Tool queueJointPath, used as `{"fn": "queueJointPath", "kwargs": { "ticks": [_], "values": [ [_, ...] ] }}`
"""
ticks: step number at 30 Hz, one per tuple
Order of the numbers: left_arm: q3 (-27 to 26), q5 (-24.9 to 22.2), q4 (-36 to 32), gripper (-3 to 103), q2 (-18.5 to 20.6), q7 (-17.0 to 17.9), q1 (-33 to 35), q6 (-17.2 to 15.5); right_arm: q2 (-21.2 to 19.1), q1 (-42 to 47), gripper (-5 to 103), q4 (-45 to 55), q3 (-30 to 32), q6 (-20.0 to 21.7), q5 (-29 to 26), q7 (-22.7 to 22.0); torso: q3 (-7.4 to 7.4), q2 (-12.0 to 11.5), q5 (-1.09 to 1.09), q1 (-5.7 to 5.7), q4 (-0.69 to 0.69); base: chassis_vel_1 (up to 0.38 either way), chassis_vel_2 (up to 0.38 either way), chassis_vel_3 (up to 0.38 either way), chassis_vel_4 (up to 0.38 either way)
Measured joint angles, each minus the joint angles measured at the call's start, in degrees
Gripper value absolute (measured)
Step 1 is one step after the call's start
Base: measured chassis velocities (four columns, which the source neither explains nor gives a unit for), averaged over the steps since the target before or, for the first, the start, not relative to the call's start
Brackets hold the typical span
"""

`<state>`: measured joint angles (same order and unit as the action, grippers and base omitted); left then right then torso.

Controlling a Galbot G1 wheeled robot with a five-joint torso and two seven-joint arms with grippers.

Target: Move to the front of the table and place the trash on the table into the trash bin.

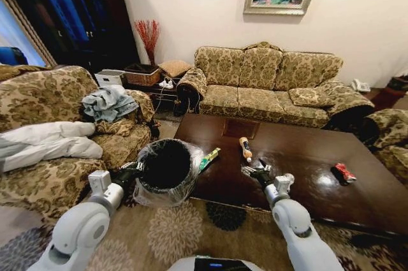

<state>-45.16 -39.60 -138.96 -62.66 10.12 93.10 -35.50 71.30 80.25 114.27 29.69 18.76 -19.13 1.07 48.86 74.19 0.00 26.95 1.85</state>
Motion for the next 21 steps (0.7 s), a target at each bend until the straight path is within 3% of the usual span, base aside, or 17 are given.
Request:
{"fn": "queueJointPath", "kwargs": {
  "ticks": [14,21],
  "values": [
    [0.23,0.67,-0.55,3,-0.85,0.08,0.68,0.44,0.30,2.06,100,0.73,0.73,-0.49,1.35,1.07,-0.02,-0.08,0.01,0.03,-0.01,-0.219,0.268,0.273,-0.216],
    [-0.04,1.66,-0.25,3,-0.29,0.43,0.61,1.74,0.71,5.14,100,1.78,-0.68,-0.05,2.82,2.11,-0.02,-0.11,0.01,0.03,0.01,-0.042,0.134,0.071,-0.040]
  ]
}}
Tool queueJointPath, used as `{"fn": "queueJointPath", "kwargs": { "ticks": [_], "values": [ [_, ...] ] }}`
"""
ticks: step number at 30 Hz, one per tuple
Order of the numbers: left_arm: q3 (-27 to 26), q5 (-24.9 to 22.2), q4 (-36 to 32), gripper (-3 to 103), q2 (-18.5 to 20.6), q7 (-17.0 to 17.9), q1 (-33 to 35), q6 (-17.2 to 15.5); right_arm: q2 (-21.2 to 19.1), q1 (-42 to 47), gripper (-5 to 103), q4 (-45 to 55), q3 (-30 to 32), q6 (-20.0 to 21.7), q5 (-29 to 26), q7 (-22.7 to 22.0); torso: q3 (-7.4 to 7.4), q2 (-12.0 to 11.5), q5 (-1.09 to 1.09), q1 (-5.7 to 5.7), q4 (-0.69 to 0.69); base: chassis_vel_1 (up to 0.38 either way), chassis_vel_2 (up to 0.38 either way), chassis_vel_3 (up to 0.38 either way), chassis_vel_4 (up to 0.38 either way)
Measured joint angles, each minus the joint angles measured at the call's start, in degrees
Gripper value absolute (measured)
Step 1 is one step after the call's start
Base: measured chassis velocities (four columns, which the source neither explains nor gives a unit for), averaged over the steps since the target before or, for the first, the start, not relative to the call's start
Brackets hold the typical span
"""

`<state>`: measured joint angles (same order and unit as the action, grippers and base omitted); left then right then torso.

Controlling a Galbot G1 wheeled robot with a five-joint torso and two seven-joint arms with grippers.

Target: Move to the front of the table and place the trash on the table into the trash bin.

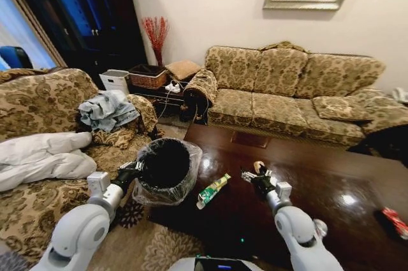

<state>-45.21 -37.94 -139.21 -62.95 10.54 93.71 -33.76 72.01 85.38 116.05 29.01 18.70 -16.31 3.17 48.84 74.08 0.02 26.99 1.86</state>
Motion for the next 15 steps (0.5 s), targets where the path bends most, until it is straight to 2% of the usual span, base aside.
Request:
{"fn": "queueJointPath", "kwargs": {
  "ticks": [5,9,11,12,14,15],
  "values": [
    [0.37,0.07,0.86,3,0.00,-0.19,-0.49,0.39,0.30,1.26,100,0.15,-0.35,-1.12,1.52,0.24,-0.08,0.07,-0.01,-0.20,-0.02,0.009,-0.025,-0.016,0.010],
    [0.41,0.17,1.31,3,0.00,-0.44,-0.87,0.39,0.14,0.64,100,0.11,-2.00,0.94,0.34,-0.70,-0.07,0.06,-0.01,-0.17,-0.01,0.012,-0.038,-0.034,0.051],
    [0.18,0.50,1.61,3,0.03,-0.58,-1.10,0.34,0.53,-1.17,100,-0.40,-6.24,3.59,-3.16,-5.77,-0.04,0.03,0.01,-0.09,-0.01,0.000,0.000,0.000,0.000],
    [0.18,0.50,1.61,3,0.03,-0.58,-1.10,0.34,0.53,-1.17,100,-0.40,-6.24,3.59,-3.16,-5.77,-0.04,0.03,0.01,-0.09,-0.01,0.000,0.000,0.000,0.000],
    [-0.20,0.85,1.95,3,0.31,-0.69,-0.97,0.19,1.87,-4.38,100,-2.04,-13.30,5.24,-9.45,-16.74,-0.01,-0.01,-0.01,-0.02,-0.01,0.000,0.000,0.000,0.000],
    [-0.20,0.85,1.95,3,0.31,-0.69,-0.97,0.19,1.87,-4.38,100,-2.04,-13.30,5.24,-9.45,-16.74,-0.01,-0.01,-0.01,-0.02,-0.01,0.000,0.000,0.000,0.000]
  ]
}}
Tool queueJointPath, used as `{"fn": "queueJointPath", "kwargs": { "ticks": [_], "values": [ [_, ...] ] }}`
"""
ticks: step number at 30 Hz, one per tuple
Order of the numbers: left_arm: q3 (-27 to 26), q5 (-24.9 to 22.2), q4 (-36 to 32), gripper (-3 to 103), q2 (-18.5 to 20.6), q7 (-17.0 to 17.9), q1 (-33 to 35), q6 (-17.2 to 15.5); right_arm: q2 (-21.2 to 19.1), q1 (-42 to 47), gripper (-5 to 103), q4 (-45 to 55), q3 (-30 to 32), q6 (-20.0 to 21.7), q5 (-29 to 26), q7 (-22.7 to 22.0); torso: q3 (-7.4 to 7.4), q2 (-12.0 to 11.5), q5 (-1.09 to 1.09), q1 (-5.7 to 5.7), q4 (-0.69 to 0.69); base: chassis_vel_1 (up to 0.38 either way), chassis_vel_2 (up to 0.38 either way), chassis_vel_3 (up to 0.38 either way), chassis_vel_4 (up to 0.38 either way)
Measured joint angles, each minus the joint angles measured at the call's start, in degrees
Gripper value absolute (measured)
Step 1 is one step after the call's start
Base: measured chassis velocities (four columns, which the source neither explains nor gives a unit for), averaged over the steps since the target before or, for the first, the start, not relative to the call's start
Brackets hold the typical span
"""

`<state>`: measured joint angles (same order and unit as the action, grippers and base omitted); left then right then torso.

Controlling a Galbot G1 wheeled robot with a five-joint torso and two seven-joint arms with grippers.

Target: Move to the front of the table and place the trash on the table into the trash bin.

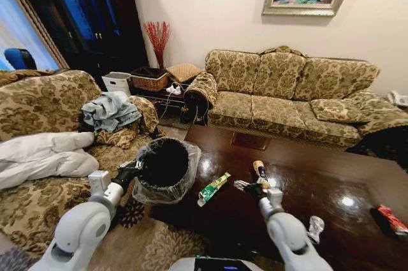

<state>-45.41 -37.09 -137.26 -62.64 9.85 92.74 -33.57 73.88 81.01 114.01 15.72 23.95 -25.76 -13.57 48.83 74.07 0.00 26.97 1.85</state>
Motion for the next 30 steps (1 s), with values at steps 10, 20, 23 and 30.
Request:
{"fn": "queueJointPath", "kwargs": {
  "ticks": [10,20,23,30],
  "values": [
    [-1.74,0.30,2.87,3,2.46,-2.96,-0.01,-1.02,4.99,-7.83,100,-8.71,-11.26,2.53,-11.98,-23.27,-0.03,0.01,0.01,-0.09,0.02,0.000,0.000,0.000,0.000],
    [-1.71,0.08,6.53,3,4.44,-5.58,-1.82,-0.51,7.27,-14.43,100,-18.88,-7.80,4.16,-18.99,-25.06,-0.03,0.01,0.00,-0.06,0.01,0.000,0.000,0.000,0.000],
    [-1.57,0.11,6.79,3,4.39,-5.61,-1.87,-0.50,7.56,-15.25,100,-20.29,-7.80,4.16,-19.04,-25.07,-0.02,0.01,0.00,-0.06,0.01,0.000,0.000,0.000,0.000],
    [-1.80,0.11,6.90,3,4.24,-5.99,-1.75,-0.36,7.93,-16.25,100,-21.64,-7.73,4.61,-20.63,-25.14,-0.03,0.01,-0.01,-0.06,0.00,0.000,0.000,0.000,0.000]
  ]
}}
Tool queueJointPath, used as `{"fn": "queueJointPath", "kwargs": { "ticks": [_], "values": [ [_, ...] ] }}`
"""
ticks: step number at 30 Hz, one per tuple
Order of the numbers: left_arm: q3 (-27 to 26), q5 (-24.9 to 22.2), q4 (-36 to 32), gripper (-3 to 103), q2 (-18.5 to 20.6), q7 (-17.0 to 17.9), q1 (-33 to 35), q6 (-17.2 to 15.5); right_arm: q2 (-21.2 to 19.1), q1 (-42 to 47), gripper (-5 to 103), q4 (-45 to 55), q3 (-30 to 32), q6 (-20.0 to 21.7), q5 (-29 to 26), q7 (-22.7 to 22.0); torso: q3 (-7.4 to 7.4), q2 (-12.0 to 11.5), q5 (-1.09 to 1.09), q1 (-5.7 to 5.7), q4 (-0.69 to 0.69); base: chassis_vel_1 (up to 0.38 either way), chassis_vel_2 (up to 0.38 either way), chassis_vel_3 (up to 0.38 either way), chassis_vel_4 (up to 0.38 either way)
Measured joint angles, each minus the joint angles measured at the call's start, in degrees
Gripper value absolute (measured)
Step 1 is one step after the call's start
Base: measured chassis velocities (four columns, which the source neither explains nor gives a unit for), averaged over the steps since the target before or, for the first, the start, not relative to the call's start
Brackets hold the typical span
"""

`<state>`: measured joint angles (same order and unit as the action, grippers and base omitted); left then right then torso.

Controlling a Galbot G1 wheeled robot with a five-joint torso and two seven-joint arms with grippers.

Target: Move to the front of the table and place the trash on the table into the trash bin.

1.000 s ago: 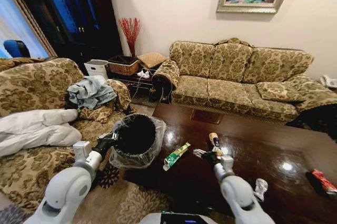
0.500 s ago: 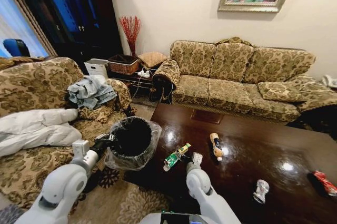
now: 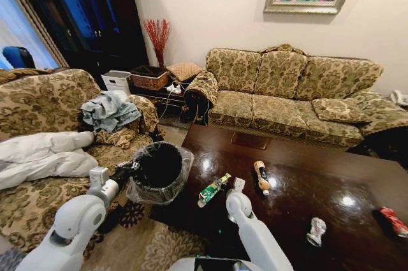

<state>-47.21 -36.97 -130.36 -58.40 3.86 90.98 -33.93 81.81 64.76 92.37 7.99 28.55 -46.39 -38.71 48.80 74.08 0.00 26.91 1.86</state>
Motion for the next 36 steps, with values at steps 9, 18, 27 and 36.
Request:
{"fn": "queueJointPath", "kwargs": {
  "ticks": [9,18,27,36],
  "values": [
    [0.61,-0.02,-0.38,3,-0.35,-0.24,-0.25,0.33,2.06,-1.91,83,-2.50,0.10,1.16,-3.60,-0.49,0.00,0.00,0.00,0.00,0.00,0.000,0.000,0.000,0.000],
    [0.87,-0.06,-0.15,3,-0.58,-0.30,-0.83,1.15,2.62,-2.53,45,-4.97,0.39,1.18,-3.60,-0.54,-0.01,0.00,0.01,0.00,0.00,0.000,0.000,0.000,0.000],
    [0.74,-0.20,-0.02,3,-0.74,-0.53,-0.90,1.41,2.22,-2.39,12,-5.16,0.99,0.31,-2.60,-0.32,-0.01,0.00,0.00,-0.01,0.00,0.000,0.000,0.000,0.000],
    [1.37,-0.92,0.37,3,0.54,-2.27,-1.54,1.72,0.47,-0.09,0,-1.73,4.80,-1.32,1.07,0.65,0.00,0.00,-0.01,-0.01,0.01,0.000,0.000,0.000,0.000]
  ]
}}
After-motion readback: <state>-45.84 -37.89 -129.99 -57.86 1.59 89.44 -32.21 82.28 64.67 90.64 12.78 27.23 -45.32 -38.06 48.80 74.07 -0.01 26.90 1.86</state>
